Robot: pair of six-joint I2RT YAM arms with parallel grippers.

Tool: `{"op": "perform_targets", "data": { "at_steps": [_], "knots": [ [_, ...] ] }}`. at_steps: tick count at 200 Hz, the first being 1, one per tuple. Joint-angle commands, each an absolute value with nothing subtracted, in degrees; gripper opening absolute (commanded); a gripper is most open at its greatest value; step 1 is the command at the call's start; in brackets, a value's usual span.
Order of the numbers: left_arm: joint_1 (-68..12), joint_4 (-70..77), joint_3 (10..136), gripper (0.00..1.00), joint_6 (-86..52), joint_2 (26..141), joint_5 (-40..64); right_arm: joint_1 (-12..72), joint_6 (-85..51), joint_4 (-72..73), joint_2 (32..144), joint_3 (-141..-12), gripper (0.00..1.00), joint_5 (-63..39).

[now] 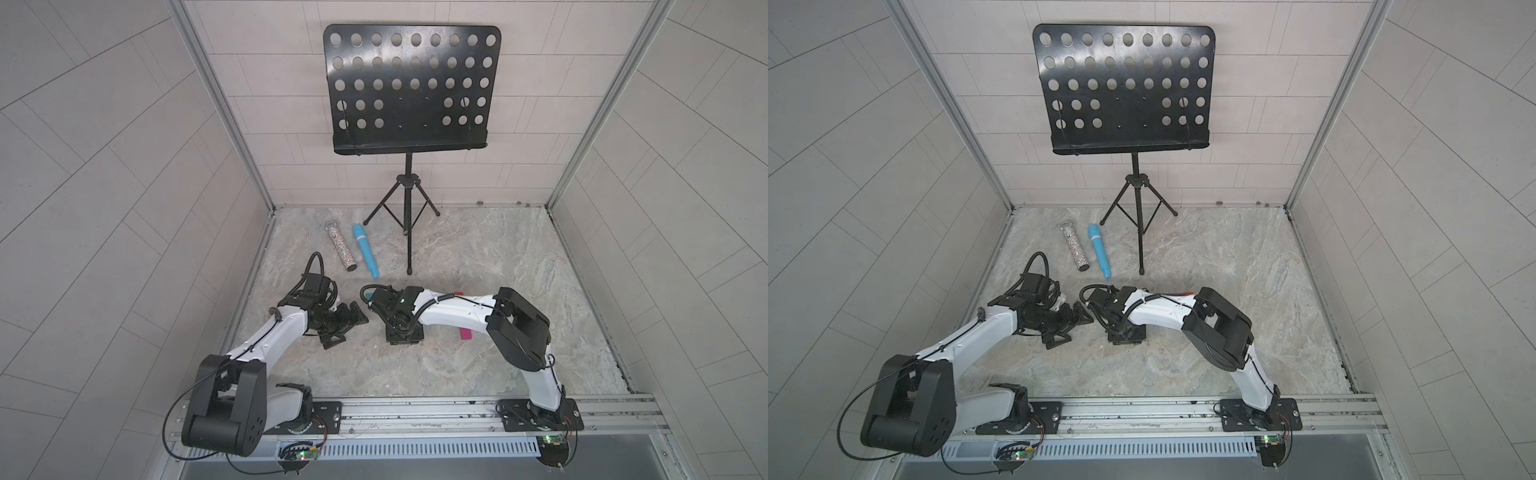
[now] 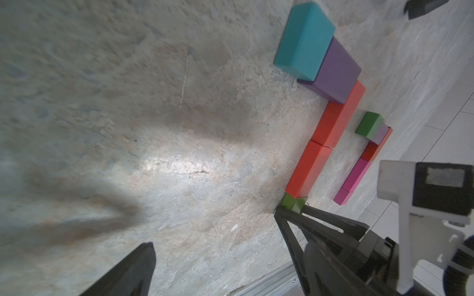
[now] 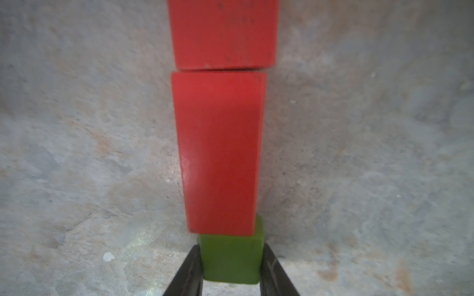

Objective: Assemble the number 7 with building blocks
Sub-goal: Adjust the building block at the center of the board.

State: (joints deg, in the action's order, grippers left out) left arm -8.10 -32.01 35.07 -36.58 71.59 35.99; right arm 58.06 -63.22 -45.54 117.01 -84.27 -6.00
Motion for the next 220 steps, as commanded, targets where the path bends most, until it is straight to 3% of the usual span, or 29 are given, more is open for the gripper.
{"op": "perform_targets", "data": {
  "at_steps": [1,136,220],
  "knots": [
    [-7.65,-31.72,34.28,0.98,-36.45,70.73,36.18,57.84,-64.6,-46.9,118.39,-84.98,0.39,-4.97],
    [-7.65,-31.82,34.19,0.98,-36.56,70.63,35.86,57.76,-64.82,-46.77,118.13,-85.32,0.45,-5.12],
    [-7.51,-35.25,35.24,1.0,-36.21,68.96,31.45,58.03,-61.74,-50.34,108.9,-85.25,0.71,-5.03]
  ]
}}
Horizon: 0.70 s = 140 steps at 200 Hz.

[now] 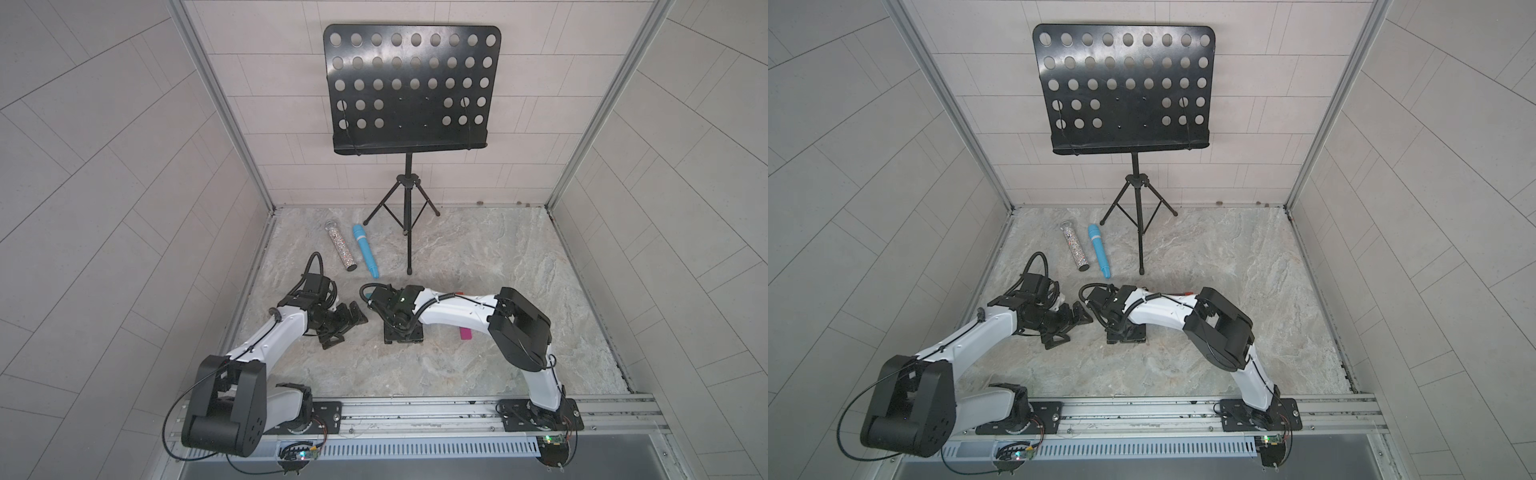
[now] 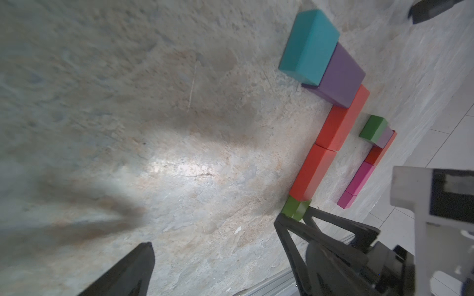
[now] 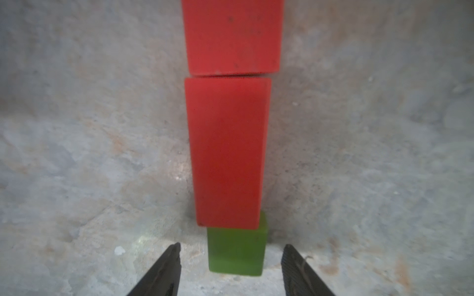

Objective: Assemble the number 7 with building blocks
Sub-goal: Adjust the building block at the center of the board.

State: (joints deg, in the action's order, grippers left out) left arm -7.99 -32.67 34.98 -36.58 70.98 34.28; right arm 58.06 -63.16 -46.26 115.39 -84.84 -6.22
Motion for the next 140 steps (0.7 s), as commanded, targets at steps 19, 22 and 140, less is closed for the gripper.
{"op": "perform_targets", "data": {
  "at_steps": [19,22,140],
  "knots": [
    [-6.94,-36.65,35.63,1.0,-36.39,68.0,29.63,57.53,-59.96,-52.42,104.9,-84.79,0.72,-4.59],
    [-6.8,-36.98,35.73,1.0,-36.39,67.86,29.28,57.44,-59.68,-52.43,104.07,-84.55,0.72,-4.5],
    [-4.84,-35.76,37.59,0.97,-39.22,73.86,27.49,49.01,-46.91,-38.01,96.62,-74.5,0.48,-8.81]
  ]
}}
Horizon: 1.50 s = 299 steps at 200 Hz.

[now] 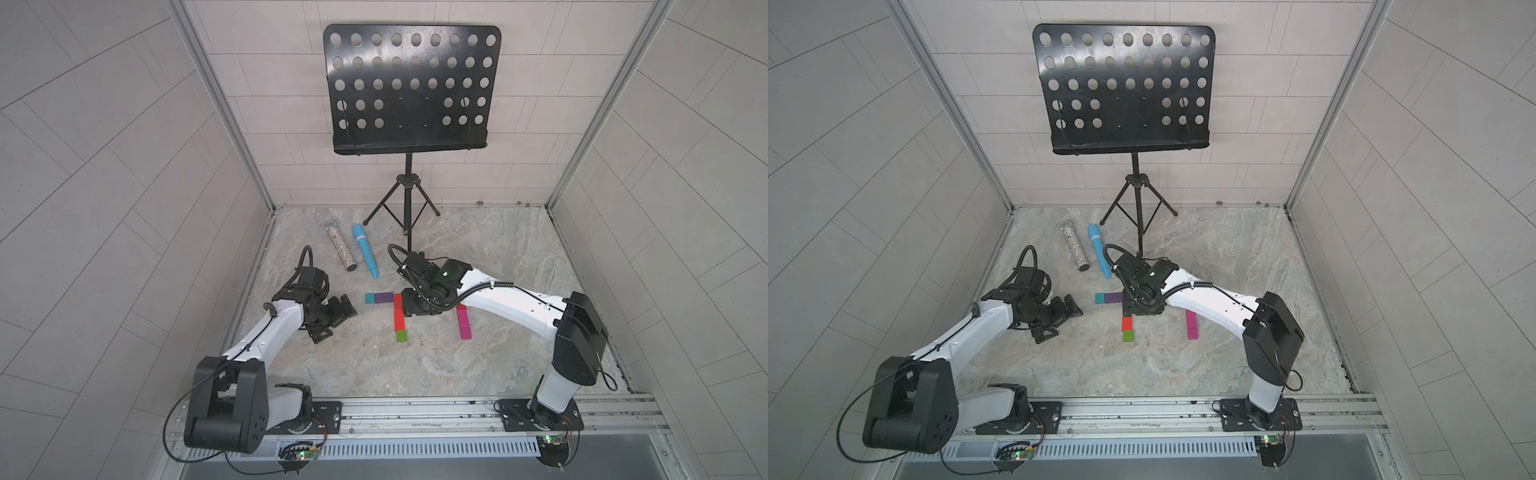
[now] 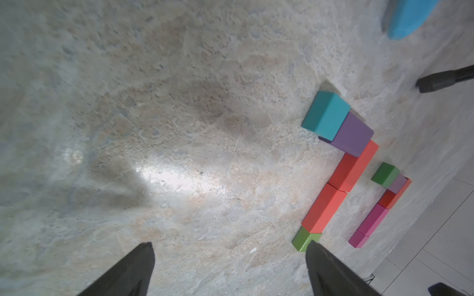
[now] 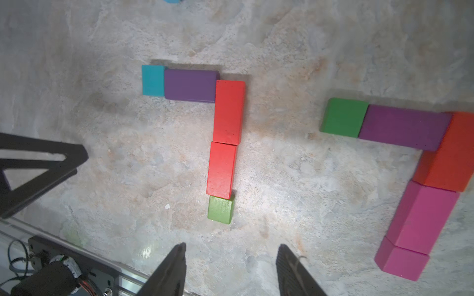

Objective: Assemble the number 7 with building blocks
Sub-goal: Adjust the building block at the center of the board.

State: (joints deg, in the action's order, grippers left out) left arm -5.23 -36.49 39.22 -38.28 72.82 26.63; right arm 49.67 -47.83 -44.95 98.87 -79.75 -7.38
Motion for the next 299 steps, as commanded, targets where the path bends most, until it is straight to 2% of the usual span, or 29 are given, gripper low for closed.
{"op": "perform_targets", "data": {
  "at_steps": [1,18,43,57,86,140,199,299],
  "knots": [
    [-4.88,-35.68,37.43,0.97,-39.25,73.89,27.59,48.98,-46.97,-37.82,96.56,-74.17,0.48,-8.98],
    [-4.93,-33.45,35.0,0.91,-40.35,74.12,29.17,47.96,-49.13,-30.54,94.91,-68.37,0.36,-10.97],
    [-6.2,-32.33,33.45,0.8,-40.27,73.66,30.14,47.57,-52.28,-22.44,93.77,-61.9,0.28,-12.88],
    [-6.8,-31.71,32.93,0.73,-40.47,73.09,30.62,47.58,-53.75,-18.26,94.17,-59.54,0.26,-14.8],
    [-9.39,-30.2,32.14,0.66,-41.13,73.46,31.63,47.65,-55.18,-13.82,96.08,-58.64,0.26,-17.43],
    [-9.72,-29.53,30.76,0.66,-41.13,72.51,32.26,48.49,-57.95,-11.07,100.43,-58.62,0.26,-20.41],
    [-9.74,-29.55,30.51,0.67,-41.13,72.09,32.18,49.48,-57.83,-14.3,97.39,-57.98,0.25,-17.62],
    [-9.69,-29.18,30.32,0.74,-41.13,72.38,32.08,49.48,-58.45,-14.41,99.28,-56.75,0.34,-19.07]
  ]
}}
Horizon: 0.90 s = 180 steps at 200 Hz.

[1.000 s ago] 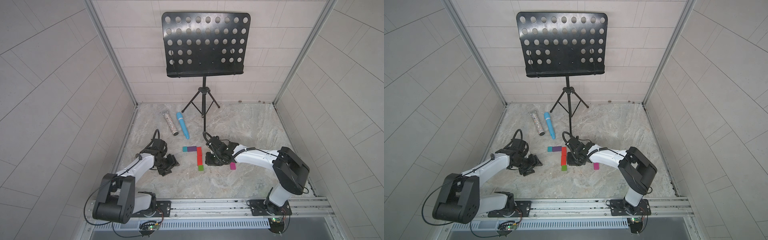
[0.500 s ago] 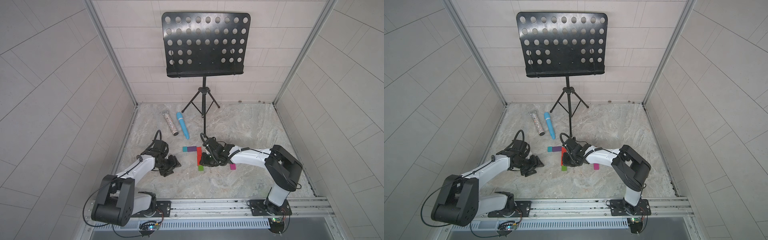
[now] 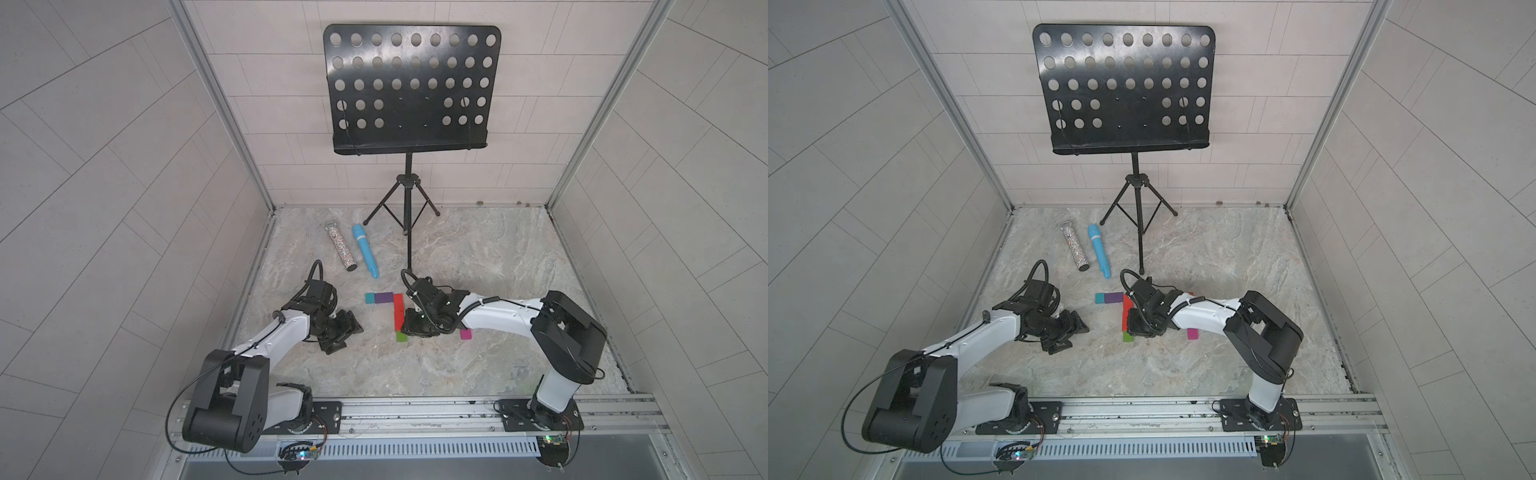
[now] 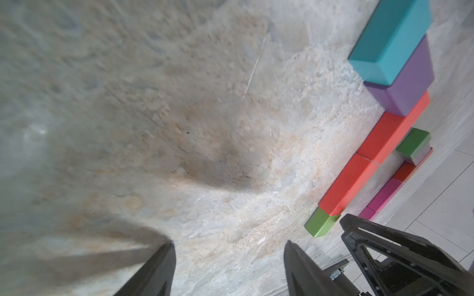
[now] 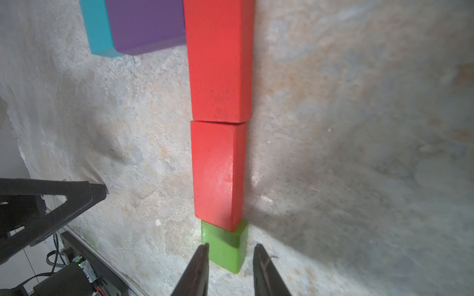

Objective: Assemble the number 7 with building blocks
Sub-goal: Adjust the building block at the center of the board.

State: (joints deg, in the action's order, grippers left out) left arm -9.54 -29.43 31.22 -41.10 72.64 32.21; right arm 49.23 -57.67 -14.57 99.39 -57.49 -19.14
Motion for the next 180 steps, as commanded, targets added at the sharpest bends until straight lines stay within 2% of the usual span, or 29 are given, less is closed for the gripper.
{"op": "perform_targets", "data": {
  "at_steps": [1,180],
  "knots": [
    [-9.68,-29.18,30.32,0.74,-41.13,72.4,32.08,49.48,-58.45,-14.33,99.3,-56.76,0.34,-19.07],
    [-9.7,-29.09,29.89,0.76,-41.13,72.08,32.08,49.8,-60.34,-11.1,102.22,-58.53,0.34,-21.62]
  ]
}}
